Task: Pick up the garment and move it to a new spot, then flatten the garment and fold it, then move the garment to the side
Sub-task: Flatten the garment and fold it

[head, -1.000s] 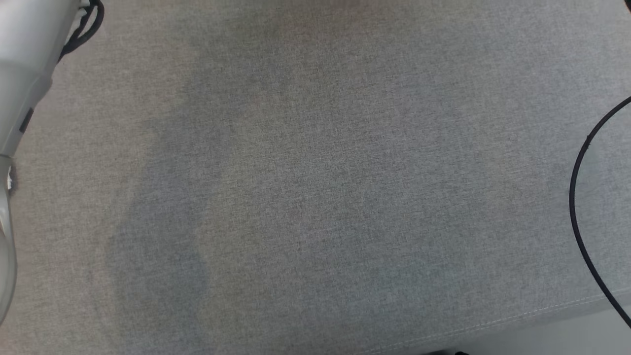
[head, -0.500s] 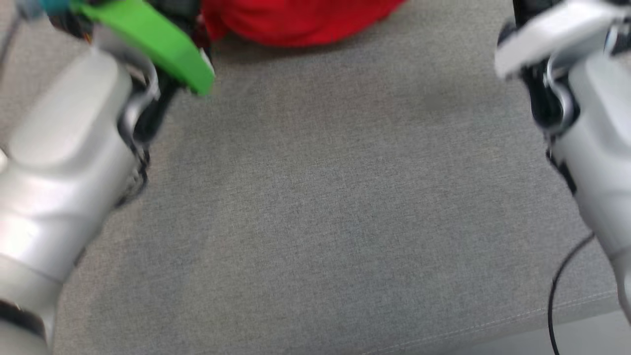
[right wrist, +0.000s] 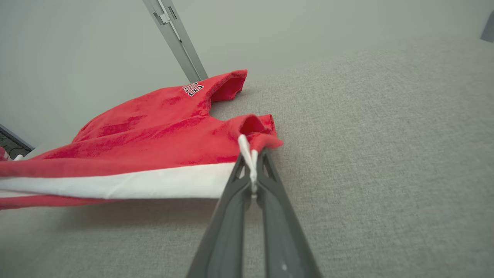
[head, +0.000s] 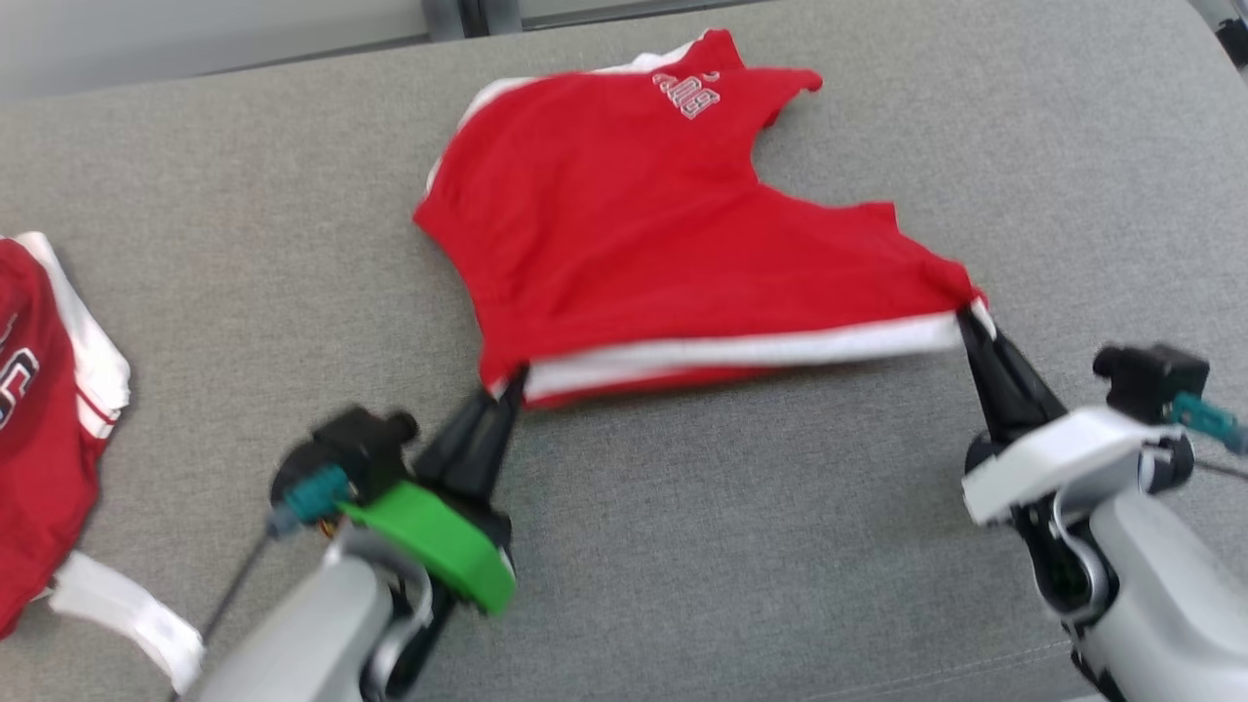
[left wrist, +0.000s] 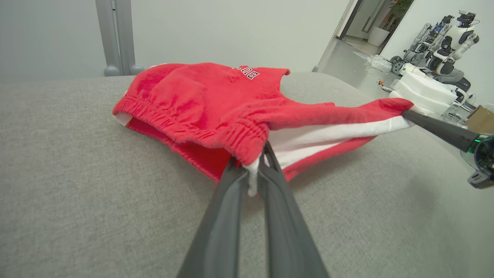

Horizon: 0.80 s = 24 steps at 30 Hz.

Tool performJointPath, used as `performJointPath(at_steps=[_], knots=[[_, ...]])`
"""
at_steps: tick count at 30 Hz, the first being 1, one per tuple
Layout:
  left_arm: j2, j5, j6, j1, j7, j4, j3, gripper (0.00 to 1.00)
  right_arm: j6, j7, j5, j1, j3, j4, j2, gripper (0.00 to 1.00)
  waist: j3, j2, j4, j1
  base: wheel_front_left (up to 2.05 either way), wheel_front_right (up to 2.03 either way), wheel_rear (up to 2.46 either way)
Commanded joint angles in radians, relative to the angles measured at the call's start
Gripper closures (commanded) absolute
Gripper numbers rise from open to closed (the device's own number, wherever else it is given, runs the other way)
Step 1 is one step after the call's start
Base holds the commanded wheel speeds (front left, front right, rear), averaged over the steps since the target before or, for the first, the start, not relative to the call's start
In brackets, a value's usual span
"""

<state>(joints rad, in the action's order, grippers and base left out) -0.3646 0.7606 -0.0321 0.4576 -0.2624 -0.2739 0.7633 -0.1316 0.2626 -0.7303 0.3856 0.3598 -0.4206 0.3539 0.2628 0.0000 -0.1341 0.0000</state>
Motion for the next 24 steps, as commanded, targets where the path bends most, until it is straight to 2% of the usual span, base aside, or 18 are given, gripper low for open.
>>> performJointPath(at_steps=[1,4,9,16,20,24], knots=[[0.005,-0.027,-0.002,-0.044,-0.003,0.001,0.001,1.00,0.002,0.003,0.008,-0.047,-0.013,0.010,-0.002,1.00,-0.044,0.0000,0.015,0.0000,0.00,0.00,0.00],[0.034,-0.069,-0.014,-0.135,-0.003,0.003,0.009,1.00,0.002,0.003,0.019,-0.148,-0.034,0.034,-0.004,1.00,-0.083,0.0000,0.028,0.0000,0.00,0.00,0.00],[0.048,-0.124,-0.022,-0.228,-0.003,-0.012,0.016,1.00,0.002,-0.013,0.034,-0.295,-0.082,0.088,-0.013,1.00,-0.130,0.0000,0.046,0.0000,0.00,0.00,0.00],[0.036,-0.161,-0.038,-0.318,-0.003,-0.005,-0.014,1.00,0.002,-0.072,0.049,-0.502,-0.189,0.213,-0.066,1.00,-0.164,0.0000,0.072,0.0000,0.00,0.00,0.00],[0.050,-0.176,-0.047,-0.340,-0.003,0.003,-0.024,1.00,0.002,-0.110,0.060,-0.556,-0.246,0.276,-0.107,1.00,-0.169,0.0000,0.075,0.0000,0.00,0.00,0.00],[0.073,-0.188,-0.057,-0.328,-0.003,0.010,-0.043,1.00,0.002,-0.140,0.091,-0.542,-0.288,0.316,-0.125,1.00,-0.174,0.0000,0.083,0.0000,0.00,0.00,0.00]])
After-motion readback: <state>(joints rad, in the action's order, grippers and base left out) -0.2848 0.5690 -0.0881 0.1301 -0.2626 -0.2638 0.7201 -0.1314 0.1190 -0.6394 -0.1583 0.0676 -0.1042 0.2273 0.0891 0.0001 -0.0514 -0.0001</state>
